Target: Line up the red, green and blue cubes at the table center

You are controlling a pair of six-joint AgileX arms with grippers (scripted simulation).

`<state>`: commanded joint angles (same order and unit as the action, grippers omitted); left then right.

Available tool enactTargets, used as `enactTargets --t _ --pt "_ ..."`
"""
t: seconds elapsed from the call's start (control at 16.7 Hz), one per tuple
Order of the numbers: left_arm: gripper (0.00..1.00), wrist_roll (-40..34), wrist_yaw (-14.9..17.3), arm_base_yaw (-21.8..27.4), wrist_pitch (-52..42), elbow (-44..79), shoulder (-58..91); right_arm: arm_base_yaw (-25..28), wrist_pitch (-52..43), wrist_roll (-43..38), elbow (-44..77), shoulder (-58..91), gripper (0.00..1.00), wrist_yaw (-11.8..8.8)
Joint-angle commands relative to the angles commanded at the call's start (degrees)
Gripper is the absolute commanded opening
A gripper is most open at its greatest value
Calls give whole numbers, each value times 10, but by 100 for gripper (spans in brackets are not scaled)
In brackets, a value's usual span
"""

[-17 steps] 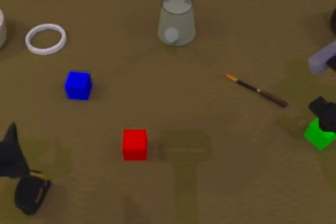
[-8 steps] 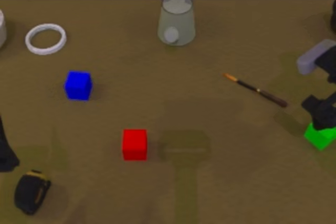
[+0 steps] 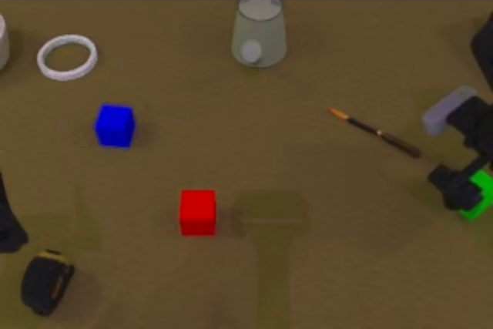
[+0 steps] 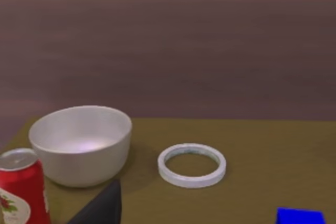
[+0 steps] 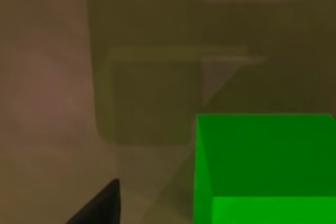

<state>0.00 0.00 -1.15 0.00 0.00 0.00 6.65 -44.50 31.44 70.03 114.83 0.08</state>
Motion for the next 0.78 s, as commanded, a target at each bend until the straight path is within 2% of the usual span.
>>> enactTargets --t 0.18,0.42,0.78 --pt "100 0 0 0 0 0 0 1 41 -1 -24 24 100 0" --pt "100 0 0 0 0 0 0 1 43 -1 -25 25 100 0" --pt "100 0 0 0 0 0 0 1 43 -1 -25 25 55 0"
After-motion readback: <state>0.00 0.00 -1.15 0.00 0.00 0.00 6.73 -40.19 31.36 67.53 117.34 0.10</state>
